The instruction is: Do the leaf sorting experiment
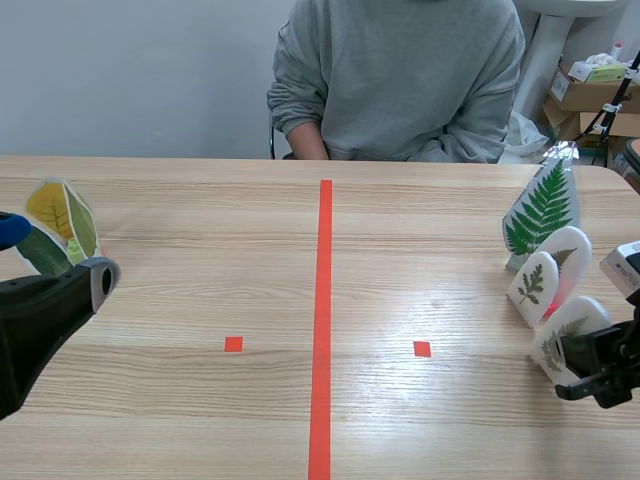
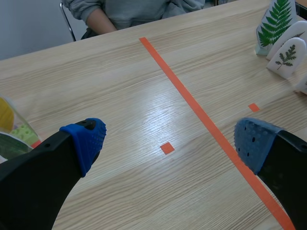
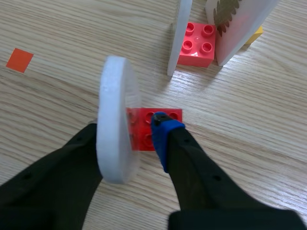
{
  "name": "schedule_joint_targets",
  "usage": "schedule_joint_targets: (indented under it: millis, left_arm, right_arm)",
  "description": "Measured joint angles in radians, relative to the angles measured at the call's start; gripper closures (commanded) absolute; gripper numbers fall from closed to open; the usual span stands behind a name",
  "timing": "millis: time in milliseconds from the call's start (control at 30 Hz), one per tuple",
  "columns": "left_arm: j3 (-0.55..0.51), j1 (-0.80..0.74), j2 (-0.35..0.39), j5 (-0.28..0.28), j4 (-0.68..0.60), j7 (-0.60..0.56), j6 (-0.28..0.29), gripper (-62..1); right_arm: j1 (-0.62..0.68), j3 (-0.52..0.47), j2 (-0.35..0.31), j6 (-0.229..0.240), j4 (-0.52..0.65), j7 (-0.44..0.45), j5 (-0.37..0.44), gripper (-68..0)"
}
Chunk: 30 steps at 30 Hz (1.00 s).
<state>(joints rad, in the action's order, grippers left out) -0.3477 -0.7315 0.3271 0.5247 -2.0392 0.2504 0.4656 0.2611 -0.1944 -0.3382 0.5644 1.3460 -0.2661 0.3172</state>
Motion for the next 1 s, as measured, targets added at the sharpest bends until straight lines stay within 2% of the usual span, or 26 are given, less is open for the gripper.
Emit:
schedule_joint_targets:
  millis: [167,300,367,467,633,733,867,1000]
  left_arm:
    - [0.0,0.0,0.0,0.0,0.0,0.0,0.0,-57.2]
    - [0.0,0.0,0.0,0.0,0.0,0.0,0.0,-57.2]
    - [0.0,0.0,0.0,0.0,0.0,0.0,0.0,-57.2]
    - [0.0,0.0,0.0,0.0,0.0,0.0,0.0,-57.2]
    - [0.0,0.0,0.0,0.0,0.0,0.0,0.0,-57.2]
    - [0.0,0.0,0.0,-0.001,0.0,0.0,0.0,-57.2]
    - [0.0,0.0,0.0,-0.046,0.0,-0.001,0.0,-57.2]
    - [0.0,0.0,0.0,-0.151,0.0,-0.015,0.0,-57.2]
  right_arm:
    - [0.0,0.0,0.0,0.0,0.0,0.0,0.0,-32.9]
    - [0.0,0.0,0.0,0.0,0.0,0.0,0.0,-50.6]
    - [0.0,0.0,0.0,0.0,0.0,0.0,0.0,-54.7]
    - [0.0,0.0,0.0,0.005,0.0,0.0,0.0,-54.8]
    - [0.045,-0.008,0.0,0.106,0.055,0.004,0.027,-54.7]
    - [0.134,-0.039,0.0,0.134,0.16,0.009,0.027,-54.8]
    - [0.279,-0.089,-0.001,0.174,0.338,0.015,0.026,-54.8]
    - [0.411,-0.121,-0.001,0.177,0.497,0.048,0.064,-55.0]
